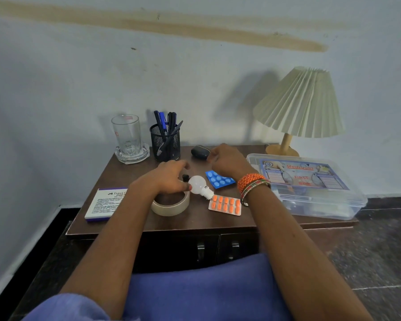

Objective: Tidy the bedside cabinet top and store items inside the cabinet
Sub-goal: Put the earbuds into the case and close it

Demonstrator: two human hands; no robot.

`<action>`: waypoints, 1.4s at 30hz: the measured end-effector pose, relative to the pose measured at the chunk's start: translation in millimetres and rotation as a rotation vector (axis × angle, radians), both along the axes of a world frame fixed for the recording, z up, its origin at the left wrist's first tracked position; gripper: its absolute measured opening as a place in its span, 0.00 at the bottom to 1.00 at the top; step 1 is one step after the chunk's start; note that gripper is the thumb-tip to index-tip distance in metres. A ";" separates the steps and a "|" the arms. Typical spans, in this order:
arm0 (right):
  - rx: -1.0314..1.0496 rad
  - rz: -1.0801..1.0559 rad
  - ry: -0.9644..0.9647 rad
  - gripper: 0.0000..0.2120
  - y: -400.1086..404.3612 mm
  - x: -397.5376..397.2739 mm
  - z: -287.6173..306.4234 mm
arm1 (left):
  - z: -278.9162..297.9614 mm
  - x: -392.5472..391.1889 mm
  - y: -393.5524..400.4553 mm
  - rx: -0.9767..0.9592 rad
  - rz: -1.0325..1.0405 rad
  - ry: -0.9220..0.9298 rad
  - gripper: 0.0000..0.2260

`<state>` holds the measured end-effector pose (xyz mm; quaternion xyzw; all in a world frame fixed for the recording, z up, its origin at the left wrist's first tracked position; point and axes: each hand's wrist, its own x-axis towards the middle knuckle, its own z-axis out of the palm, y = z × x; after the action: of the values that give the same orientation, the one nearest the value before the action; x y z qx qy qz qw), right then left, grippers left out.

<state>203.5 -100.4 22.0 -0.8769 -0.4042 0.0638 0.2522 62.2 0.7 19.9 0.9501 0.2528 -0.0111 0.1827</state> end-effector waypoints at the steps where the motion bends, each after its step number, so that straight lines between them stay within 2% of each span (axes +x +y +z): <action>1: 0.043 -0.032 -0.010 0.13 0.3 2.1 -1.4 | 1.2 -0.1 1.2 0.000 0.009 -0.037 0.26; 4: 0.118 -0.103 -0.031 0.13 6.8 10.5 -7.5 | 5.1 -2.3 6.9 -0.014 0.038 -0.173 0.23; 9: 0.098 -0.097 -0.063 0.16 38.0 24.7 -21.5 | 3.4 -1.5 21.1 0.005 0.051 -0.326 0.18; 14: -0.089 -0.118 -0.091 0.22 73.4 42.1 -31.4 | -3.4 1.2 35.9 0.009 0.080 -0.394 0.15; 17: -0.104 -0.129 -0.011 0.25 80.5 53.8 -41.3 | -7.0 0.0 42.4 0.010 0.090 -0.414 0.14; 23: 0.104 -0.126 0.103 0.24 84.6 53.9 -42.0 | -7.2 -2.1 40.7 -0.045 0.094 -0.445 0.13; 27: 0.409 -0.127 0.200 0.16 73.1 44.6 -25.7 | -0.1 -0.6 31.0 -0.103 0.102 -0.537 0.13; 30: 0.631 -0.131 0.343 0.13 59.6 34.1 0.6 | 8.0 1.0 24.8 -0.165 0.141 -0.610 0.17; 35: 0.802 0.155 0.633 0.10 27.4 -0.6 51.2 | 27.6 2.2 13.8 -0.368 0.272 -0.795 0.24; 38: 0.885 0.299 0.667 0.10 17.3 -22.1 66.0 | 43.3 -3.9 4.2 -0.513 0.291 -1.001 0.22; 40: 0.907 0.369 0.680 0.09 13.6 -31.5 69.9 | 53.4 -10.4 -2.9 -0.591 0.245 -1.161 0.19; 42: 0.903 0.420 0.681 0.08 10.1 -37.8 71.0 | 59.2 -16.6 -7.1 -0.622 0.198 -1.246 0.16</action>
<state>165.8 -90.3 93.0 -0.5148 -0.4524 0.2116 0.6968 45.6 -6.4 79.1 0.6558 0.1713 0.4803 0.5567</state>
